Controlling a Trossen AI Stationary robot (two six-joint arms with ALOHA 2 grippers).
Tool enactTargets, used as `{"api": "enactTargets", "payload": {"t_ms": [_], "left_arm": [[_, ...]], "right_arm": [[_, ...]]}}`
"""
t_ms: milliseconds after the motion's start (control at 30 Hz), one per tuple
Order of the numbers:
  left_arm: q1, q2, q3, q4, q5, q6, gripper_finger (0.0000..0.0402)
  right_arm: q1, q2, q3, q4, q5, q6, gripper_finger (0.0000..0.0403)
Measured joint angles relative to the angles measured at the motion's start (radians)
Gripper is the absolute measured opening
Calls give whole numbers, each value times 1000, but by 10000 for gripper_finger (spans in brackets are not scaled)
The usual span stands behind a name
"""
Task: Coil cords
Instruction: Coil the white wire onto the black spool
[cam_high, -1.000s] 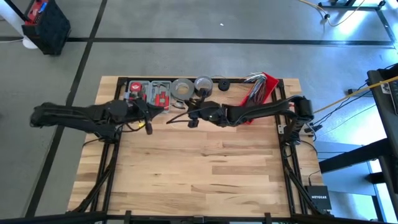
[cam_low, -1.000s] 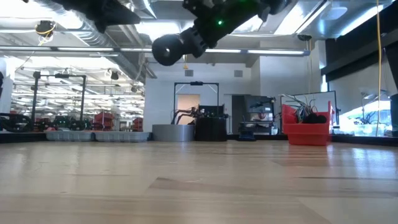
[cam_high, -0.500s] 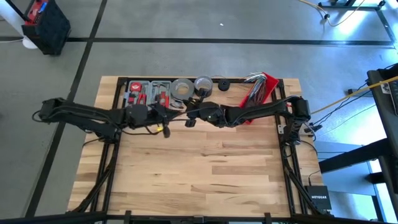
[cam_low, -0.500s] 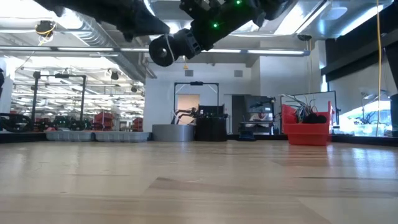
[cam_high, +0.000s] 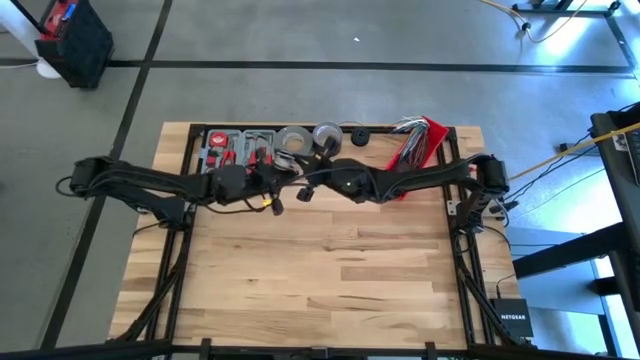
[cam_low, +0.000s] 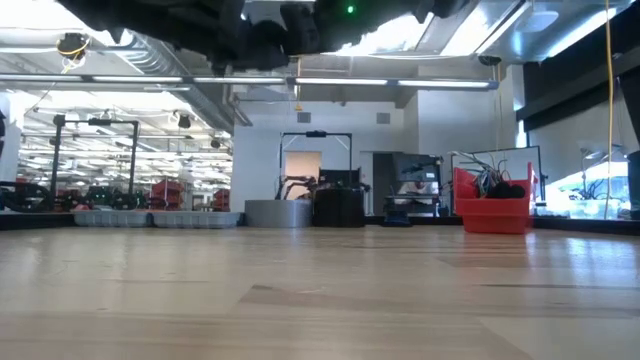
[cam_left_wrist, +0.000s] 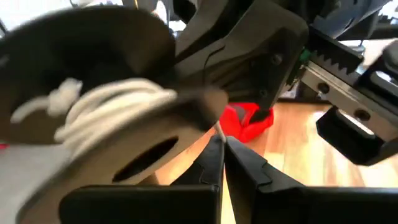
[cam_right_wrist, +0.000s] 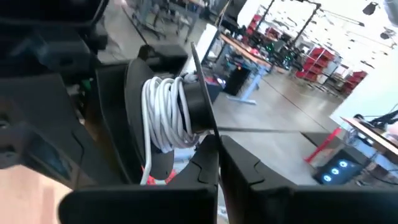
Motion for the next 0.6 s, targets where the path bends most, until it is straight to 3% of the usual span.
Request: {"api": "enactTargets", "payload": {"t_ms": [600], "left_arm": [[1,6,-1,7,6,65,1]], "right_arm": [[0,-116,-1,28,-197,125,5]]}}
